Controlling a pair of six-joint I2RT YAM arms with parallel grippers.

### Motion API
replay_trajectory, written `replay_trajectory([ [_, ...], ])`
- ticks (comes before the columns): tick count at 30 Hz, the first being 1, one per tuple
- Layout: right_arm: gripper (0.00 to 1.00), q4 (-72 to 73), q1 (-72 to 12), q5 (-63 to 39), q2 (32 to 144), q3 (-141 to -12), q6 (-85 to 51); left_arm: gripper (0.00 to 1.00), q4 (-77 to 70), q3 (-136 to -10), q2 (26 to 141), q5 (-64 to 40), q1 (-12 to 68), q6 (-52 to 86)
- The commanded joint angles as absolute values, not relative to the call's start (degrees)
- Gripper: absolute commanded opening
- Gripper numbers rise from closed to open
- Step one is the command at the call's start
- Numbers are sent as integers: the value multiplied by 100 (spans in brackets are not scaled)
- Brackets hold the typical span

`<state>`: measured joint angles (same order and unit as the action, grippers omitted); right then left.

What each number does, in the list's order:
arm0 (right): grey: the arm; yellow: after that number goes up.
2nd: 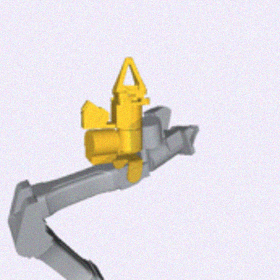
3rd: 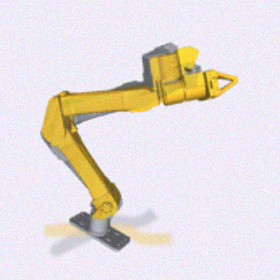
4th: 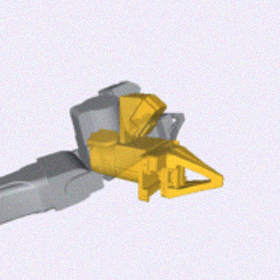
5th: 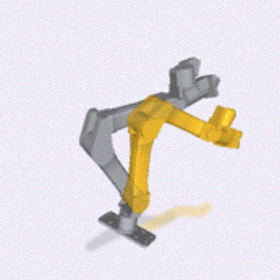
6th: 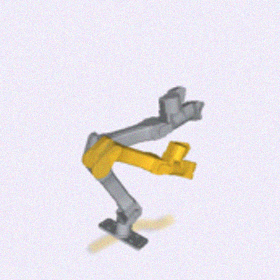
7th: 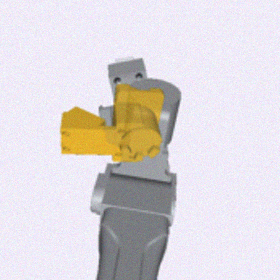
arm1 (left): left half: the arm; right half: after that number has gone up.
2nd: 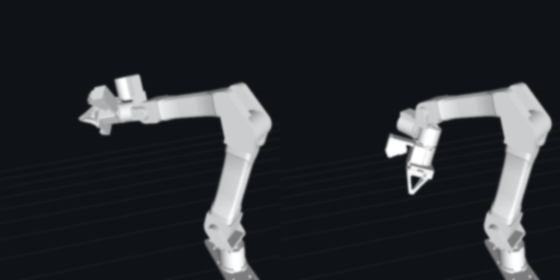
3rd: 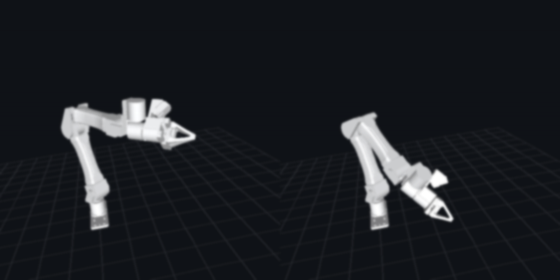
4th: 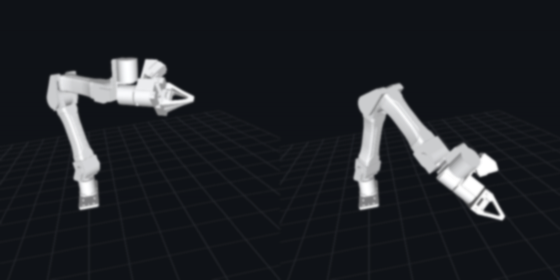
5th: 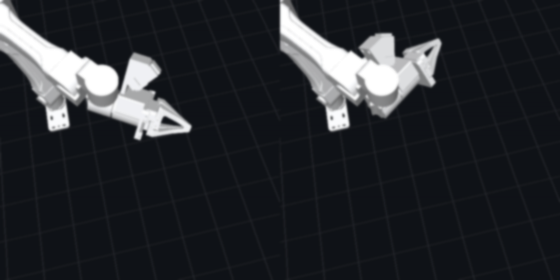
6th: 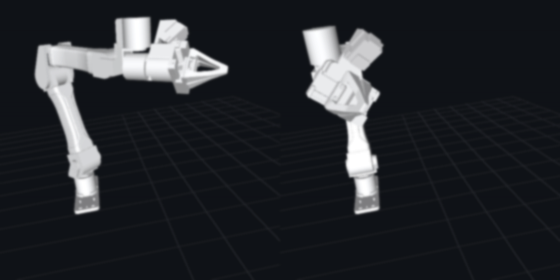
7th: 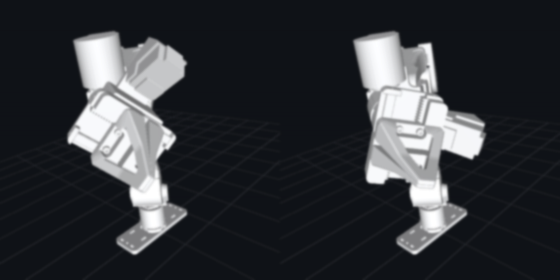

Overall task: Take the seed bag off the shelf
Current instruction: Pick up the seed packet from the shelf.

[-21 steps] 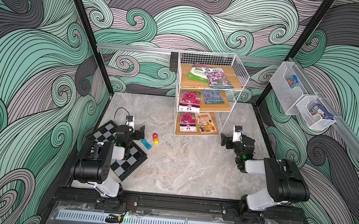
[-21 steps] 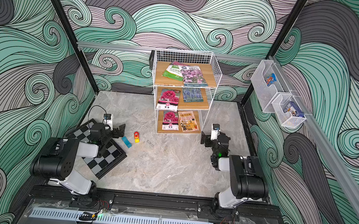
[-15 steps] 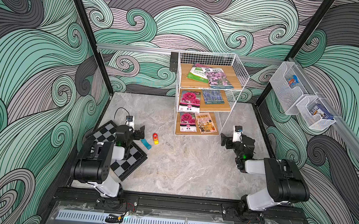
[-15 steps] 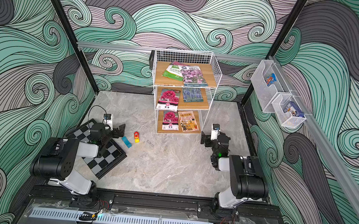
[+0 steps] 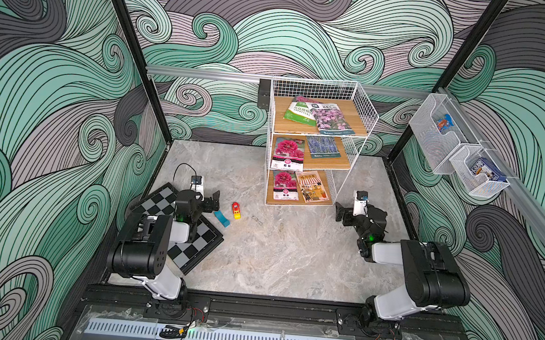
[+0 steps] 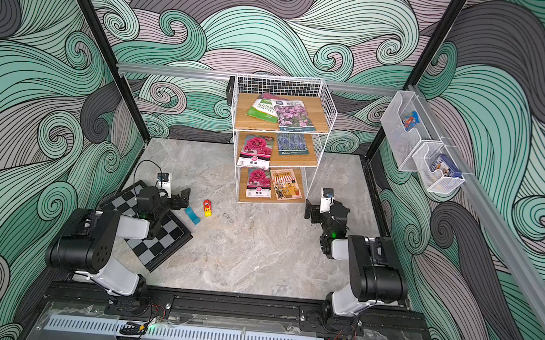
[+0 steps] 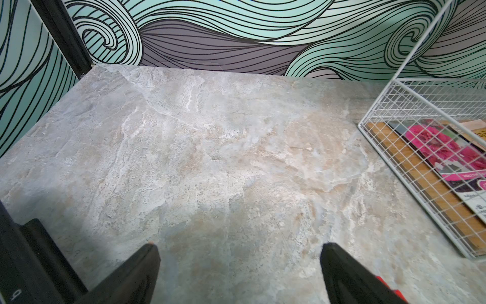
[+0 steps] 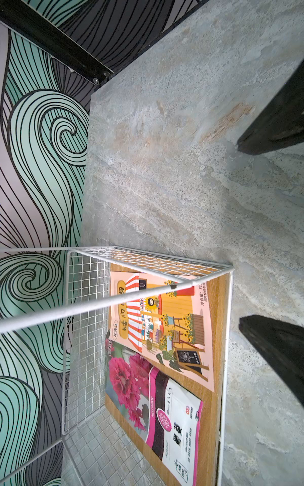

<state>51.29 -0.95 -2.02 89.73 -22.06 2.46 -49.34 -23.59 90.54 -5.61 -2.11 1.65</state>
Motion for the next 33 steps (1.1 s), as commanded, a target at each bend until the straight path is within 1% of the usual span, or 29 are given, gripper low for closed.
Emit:
replay_trajectory([
  [1, 99, 5270, -104, -83, 8900, -2219, 255, 99, -5075, -2395, 9058, -519, -202, 107],
  [3, 99, 5034, -110, 174, 8594, -2235, 156, 99, -5050, -2296, 8770, -250, -196, 195],
  [5, 99, 3840, -111, 419, 8071, -2624, -12, 99, -4147, -2486, 8106, 134, -198, 421],
  [7, 99, 2192, -106, 527, 7685, -3236, -426, 99, -2168, -3143, 7370, 158, -193, 823],
  [9, 99, 1352, -143, 519, 7385, -3582, -872, 99, -272, -3881, 7006, 331, -129, 1647],
  [10, 99, 1079, -189, 519, 7212, -3673, -1081, 99, 337, -4152, 6922, 249, -50, 1934],
  [12, 99, 551, -359, 662, 6865, -3846, -1370, 99, 1064, -4520, 6790, 255, 218, 2317],
  [15, 99, -485, -591, 860, 6386, -4233, -2085, 99, 1730, -4993, 6592, 230, 726, 2620],
  [18, 99, -1384, -795, 559, 6025, -4764, -2606, 99, 2583, -5652, 6466, 225, 1053, 2881],
  [22, 99, -2021, -1365, 1006, 5521, -5314, -3173, 99, 3508, -6402, 6407, -50, 1218, 3523],
  [25, 99, -2574, -1809, 1432, 5504, -5943, -3335, 98, 3891, -6783, 6416, -331, 1396, 3868],
  [27, 99, -2647, -2116, 1722, 5609, -6320, -3267, 99, 3996, -6935, 6416, -392, 1570, 3987],
  [30, 99, -2622, -2610, 2591, 5747, -6699, -3384, 99, 4033, -6987, 6440, -410, 1769, 3920],
  [31, 99, -2468, -2681, 2604, 5746, -6763, -3219, 99, 4069, -6995, 6461, -430, 1786, 3850],
  [33, 99, -1851, -2716, 2235, 5602, -6677, -2758, 99, 4176, -7028, 6488, -436, 1798, 3712],
])
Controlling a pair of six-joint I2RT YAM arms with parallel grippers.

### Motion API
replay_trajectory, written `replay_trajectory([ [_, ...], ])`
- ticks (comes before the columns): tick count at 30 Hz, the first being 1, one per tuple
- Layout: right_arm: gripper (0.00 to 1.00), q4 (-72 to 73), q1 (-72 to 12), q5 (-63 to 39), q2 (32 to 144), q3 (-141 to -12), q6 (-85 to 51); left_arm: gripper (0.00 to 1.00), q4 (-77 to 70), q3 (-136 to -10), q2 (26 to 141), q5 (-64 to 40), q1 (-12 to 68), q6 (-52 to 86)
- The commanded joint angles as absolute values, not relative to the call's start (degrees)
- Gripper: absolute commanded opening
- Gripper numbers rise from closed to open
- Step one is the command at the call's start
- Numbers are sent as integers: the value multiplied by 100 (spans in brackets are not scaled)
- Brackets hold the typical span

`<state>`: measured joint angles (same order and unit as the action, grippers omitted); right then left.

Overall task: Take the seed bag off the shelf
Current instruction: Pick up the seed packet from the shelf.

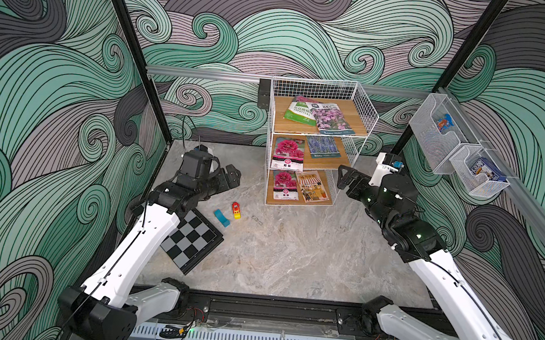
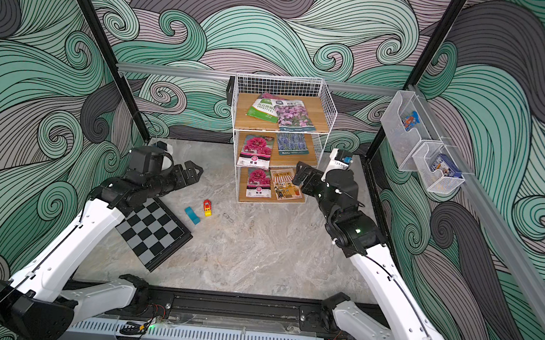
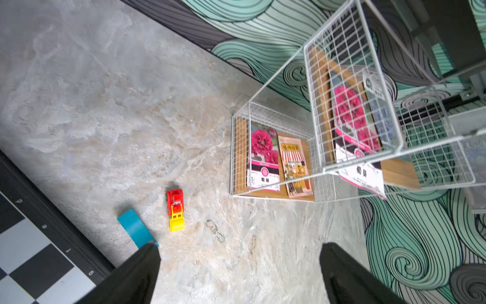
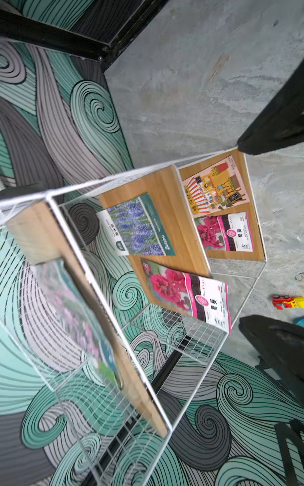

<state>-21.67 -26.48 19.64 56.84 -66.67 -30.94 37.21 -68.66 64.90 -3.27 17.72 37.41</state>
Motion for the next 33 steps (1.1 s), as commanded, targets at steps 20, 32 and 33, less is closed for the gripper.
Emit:
replay_trajectory([
  [20, 99, -2913, -2988, 1741, 6431, -8316, -3564, 99, 4673, -7237, 5790, -466, 1802, 2910],
  [32, 99, -2463, -2697, 1485, 6466, -8085, -4211, 99, 5045, -7557, 5935, -482, 1801, 2441],
  [33, 99, -2461, -2640, 1511, 6534, -8173, -4210, 99, 5049, -7563, 5941, -500, 1800, 2435],
])
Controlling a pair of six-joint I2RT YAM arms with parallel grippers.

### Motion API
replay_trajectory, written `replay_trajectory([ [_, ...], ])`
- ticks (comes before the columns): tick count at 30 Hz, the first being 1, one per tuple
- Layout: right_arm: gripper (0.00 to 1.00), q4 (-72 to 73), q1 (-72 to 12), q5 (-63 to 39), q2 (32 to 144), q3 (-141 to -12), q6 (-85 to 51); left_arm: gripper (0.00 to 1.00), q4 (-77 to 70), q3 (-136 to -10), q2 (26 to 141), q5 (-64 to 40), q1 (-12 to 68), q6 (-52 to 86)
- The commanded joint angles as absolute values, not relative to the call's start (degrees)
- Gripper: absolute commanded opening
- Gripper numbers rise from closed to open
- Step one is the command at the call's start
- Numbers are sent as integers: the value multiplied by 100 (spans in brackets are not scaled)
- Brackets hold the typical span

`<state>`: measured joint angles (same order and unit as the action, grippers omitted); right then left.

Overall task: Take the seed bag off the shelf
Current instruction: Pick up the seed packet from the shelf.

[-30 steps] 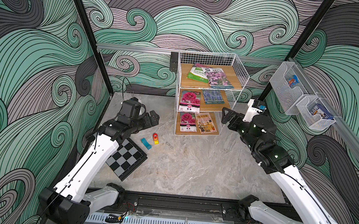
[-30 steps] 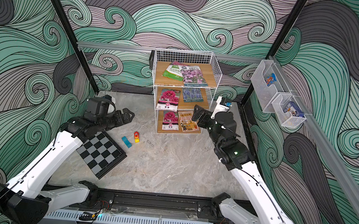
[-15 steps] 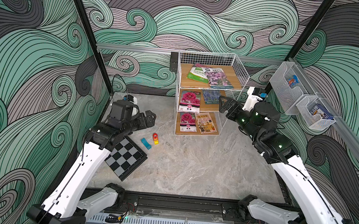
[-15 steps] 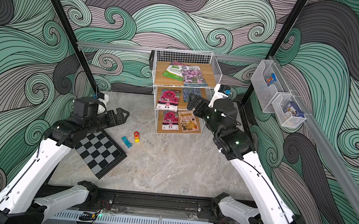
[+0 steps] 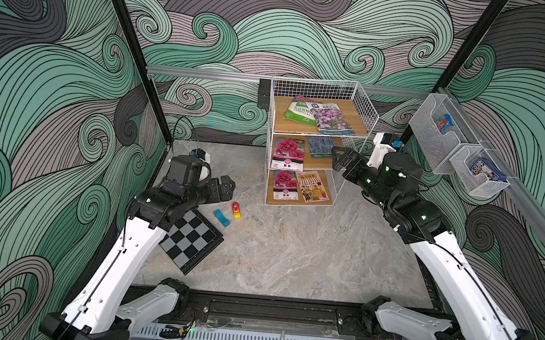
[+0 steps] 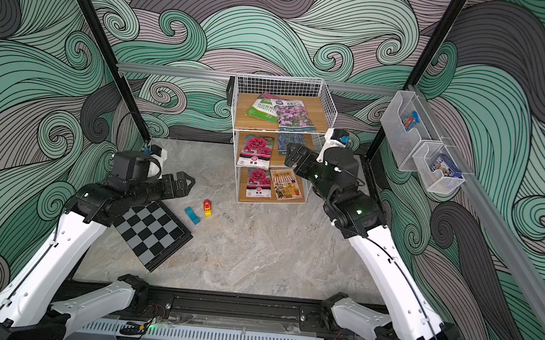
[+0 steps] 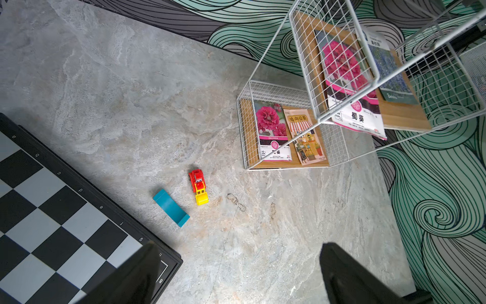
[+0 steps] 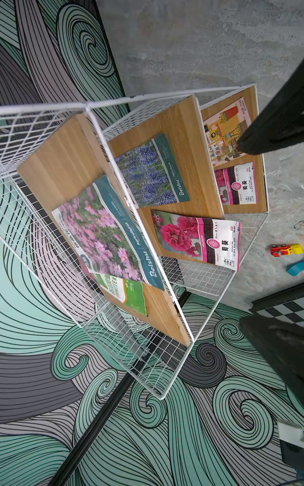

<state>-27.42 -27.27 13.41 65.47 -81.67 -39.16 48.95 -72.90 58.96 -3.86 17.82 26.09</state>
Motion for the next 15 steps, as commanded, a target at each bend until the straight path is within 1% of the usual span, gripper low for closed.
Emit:
replay_trajectory([
  [1, 99, -2469, -2573, 1453, 6609, -8271, -4149, 99, 5046, -7563, 5946, -506, 1802, 2434],
  [3, 99, -2469, -2419, 1241, 6791, -8484, -4111, 99, 5054, -7554, 5950, -501, 1799, 2394],
  [11, 99, -2309, -2188, 1125, 6903, -8703, -4622, 99, 5132, -7573, 5925, -467, 1801, 2274],
  [14, 99, -2274, -1697, -25, 7210, -8848, -5239, 99, 5133, -7521, 5898, -452, 1796, 2259],
  [15, 99, -2239, -1634, -128, 7304, -8845, -5432, 99, 5126, -7507, 5898, -448, 1797, 2254],
])
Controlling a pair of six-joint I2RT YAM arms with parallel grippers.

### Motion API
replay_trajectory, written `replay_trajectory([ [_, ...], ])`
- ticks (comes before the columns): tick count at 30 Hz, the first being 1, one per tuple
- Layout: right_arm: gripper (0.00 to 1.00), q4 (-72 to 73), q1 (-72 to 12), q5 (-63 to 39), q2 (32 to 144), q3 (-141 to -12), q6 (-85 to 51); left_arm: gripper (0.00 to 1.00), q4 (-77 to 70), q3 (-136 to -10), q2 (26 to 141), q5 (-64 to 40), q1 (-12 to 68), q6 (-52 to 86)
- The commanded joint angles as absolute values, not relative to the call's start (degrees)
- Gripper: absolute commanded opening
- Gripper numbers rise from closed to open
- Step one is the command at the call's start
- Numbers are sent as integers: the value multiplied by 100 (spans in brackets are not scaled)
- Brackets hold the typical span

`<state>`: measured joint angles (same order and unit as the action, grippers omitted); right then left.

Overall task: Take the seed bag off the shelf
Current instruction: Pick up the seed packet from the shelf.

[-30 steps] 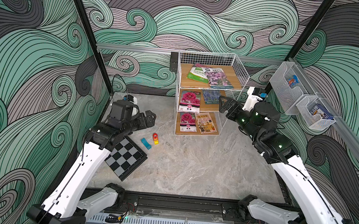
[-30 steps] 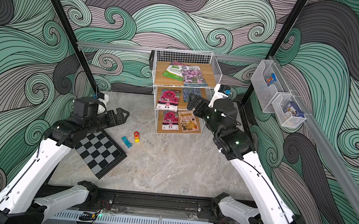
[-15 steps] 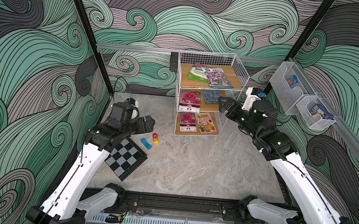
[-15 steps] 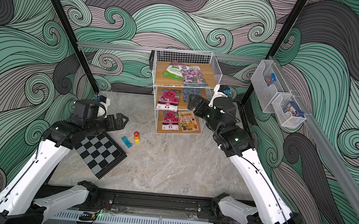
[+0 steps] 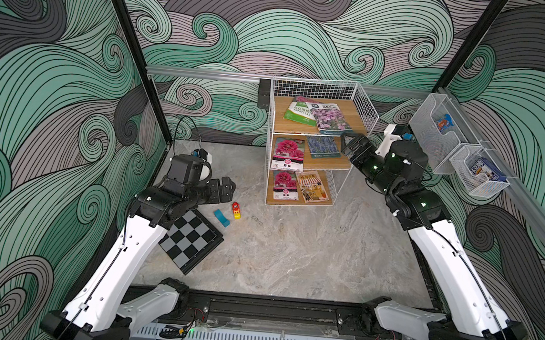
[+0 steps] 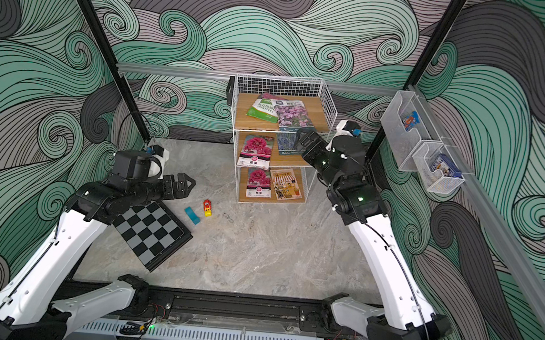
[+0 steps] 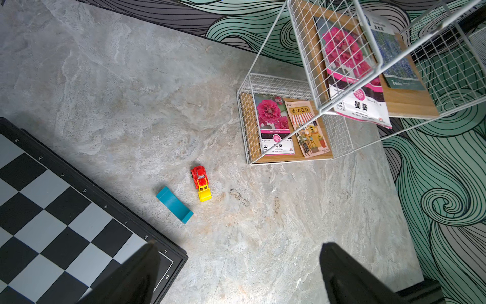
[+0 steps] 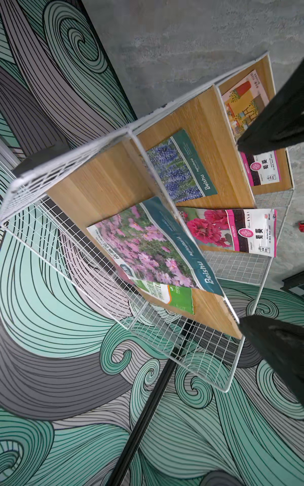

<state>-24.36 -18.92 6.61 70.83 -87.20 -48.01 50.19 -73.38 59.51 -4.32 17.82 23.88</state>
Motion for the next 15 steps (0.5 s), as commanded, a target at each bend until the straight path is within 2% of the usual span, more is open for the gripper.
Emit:
replay_trajectory([
  [1, 99, -2194, -1623, -145, 7364, -8842, -5547, 99, 5116, -7489, 5898, -456, 1801, 2245],
  [15, 99, -2009, -1626, 164, 7895, -9067, -5985, 99, 5043, -7370, 5818, -435, 1802, 2255],
])
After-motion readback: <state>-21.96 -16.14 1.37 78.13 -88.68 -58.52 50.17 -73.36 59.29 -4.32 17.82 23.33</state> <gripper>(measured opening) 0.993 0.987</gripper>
